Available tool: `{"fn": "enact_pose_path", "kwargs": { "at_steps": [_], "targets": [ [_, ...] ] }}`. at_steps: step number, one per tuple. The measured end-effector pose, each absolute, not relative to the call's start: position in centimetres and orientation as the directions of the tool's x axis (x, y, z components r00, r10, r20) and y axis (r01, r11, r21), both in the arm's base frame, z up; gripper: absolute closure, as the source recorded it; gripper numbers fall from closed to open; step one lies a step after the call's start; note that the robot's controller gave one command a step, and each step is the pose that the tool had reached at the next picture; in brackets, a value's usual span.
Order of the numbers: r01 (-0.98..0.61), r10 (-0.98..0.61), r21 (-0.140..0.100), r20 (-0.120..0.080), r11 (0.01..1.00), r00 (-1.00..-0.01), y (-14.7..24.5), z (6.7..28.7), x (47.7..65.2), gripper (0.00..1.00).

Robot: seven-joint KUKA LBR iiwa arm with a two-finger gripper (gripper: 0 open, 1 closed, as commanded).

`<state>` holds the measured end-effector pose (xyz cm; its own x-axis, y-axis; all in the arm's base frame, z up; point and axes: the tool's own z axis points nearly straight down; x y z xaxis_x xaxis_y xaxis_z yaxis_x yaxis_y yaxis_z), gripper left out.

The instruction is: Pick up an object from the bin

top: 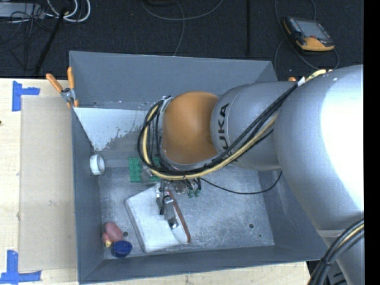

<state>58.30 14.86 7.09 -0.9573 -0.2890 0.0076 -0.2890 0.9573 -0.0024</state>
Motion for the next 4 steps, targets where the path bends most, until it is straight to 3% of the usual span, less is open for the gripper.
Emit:
{"fn": "enact_pose_path", "kwargs": {
  "at_steps": [1,2,3,4],
  "targets": [
    [-0.364,-0.364,0.006,-0.011,0.931,-0.931,12.9,7.4,56.3,0.00],
    [-0.363,-0.363,-0.005,-0.008,0.932,-0.932,15.4,7.4,60.6,0.00],
    [-0.357,-0.357,-0.003,-0.021,0.934,-0.934,15.4,7.9,60.8,1.00],
    [-0.372,-0.372,-0.001,-0.010,0.928,-0.928,15.2,19.2,59.8,1.00]
  ]
}}
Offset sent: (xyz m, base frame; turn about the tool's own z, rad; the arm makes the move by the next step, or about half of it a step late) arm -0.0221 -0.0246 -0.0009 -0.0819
